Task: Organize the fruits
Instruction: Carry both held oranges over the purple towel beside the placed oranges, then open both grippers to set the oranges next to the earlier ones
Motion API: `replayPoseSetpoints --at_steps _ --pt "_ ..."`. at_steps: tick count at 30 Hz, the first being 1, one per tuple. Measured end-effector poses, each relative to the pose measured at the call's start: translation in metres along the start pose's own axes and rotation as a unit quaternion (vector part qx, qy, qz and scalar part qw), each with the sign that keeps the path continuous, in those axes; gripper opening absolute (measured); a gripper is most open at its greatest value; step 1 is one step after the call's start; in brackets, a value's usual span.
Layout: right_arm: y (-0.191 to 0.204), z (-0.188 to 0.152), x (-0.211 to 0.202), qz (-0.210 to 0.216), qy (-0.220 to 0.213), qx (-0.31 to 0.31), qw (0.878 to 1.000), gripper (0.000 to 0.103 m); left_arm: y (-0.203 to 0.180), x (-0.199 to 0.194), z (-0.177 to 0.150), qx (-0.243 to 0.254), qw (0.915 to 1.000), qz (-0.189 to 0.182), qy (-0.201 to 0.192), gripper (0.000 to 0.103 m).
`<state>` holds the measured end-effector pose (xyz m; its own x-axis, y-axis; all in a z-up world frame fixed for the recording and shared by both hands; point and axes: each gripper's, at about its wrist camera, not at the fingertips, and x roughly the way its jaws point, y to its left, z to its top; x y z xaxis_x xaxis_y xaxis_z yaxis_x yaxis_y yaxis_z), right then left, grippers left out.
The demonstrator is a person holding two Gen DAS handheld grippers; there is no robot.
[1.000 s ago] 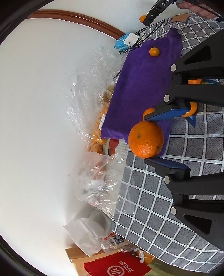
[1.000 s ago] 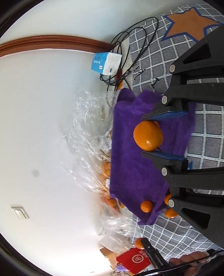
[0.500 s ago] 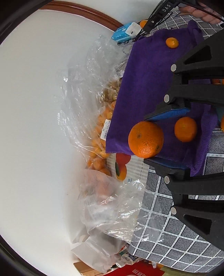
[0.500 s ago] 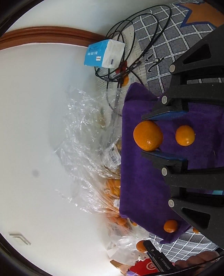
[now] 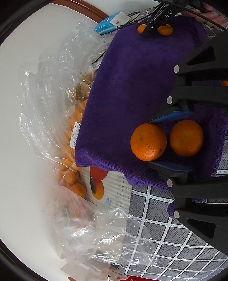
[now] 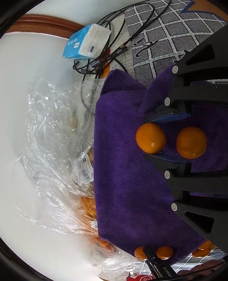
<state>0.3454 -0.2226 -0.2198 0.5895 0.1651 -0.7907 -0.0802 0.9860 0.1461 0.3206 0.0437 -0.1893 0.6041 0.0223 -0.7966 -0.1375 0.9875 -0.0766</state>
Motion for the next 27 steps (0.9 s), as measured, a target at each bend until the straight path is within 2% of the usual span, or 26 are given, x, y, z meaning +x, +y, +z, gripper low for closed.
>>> replayPoseSetpoints --at_steps 4,8,10,11,13,16,20,23,27 --pt "0.001 -0.001 0.004 -0.003 0.008 -0.006 1.0 0.033 -0.003 0.004 -0.002 0.006 0.9999 0.007 0.005 0.039" --pt "0.001 -0.002 0.005 -0.005 0.011 -0.012 1.0 0.034 -0.007 0.005 -0.002 0.012 0.9999 -0.003 0.011 0.04" --pt "0.002 -0.003 -0.001 -0.01 0.002 -0.011 1.0 0.041 -0.009 0.002 -0.002 0.015 0.9998 -0.009 0.008 0.043" --pt "0.002 -0.003 -0.005 -0.009 -0.004 -0.01 1.0 0.044 -0.009 0.0 -0.001 0.014 0.9998 -0.012 0.006 0.048" --pt "0.005 -0.004 -0.021 0.004 -0.032 -0.003 0.999 0.05 -0.011 -0.009 0.001 0.012 0.9998 -0.012 0.011 0.05" --pt "0.015 -0.003 -0.05 0.018 -0.067 -0.006 0.998 0.063 -0.012 -0.035 0.006 0.013 0.9995 -0.02 -0.02 0.056" --pt "0.039 -0.011 -0.095 0.008 -0.107 -0.033 0.994 0.066 -0.006 -0.078 0.003 0.005 0.9977 -0.036 -0.057 0.059" --pt "0.052 -0.023 -0.122 0.0 -0.13 -0.047 0.99 0.067 0.004 -0.102 -0.013 0.006 0.9964 -0.043 -0.072 0.059" --pt "0.065 -0.048 -0.144 0.0 -0.135 -0.043 0.99 0.067 0.024 -0.119 -0.041 0.013 0.9966 -0.026 -0.077 0.059"
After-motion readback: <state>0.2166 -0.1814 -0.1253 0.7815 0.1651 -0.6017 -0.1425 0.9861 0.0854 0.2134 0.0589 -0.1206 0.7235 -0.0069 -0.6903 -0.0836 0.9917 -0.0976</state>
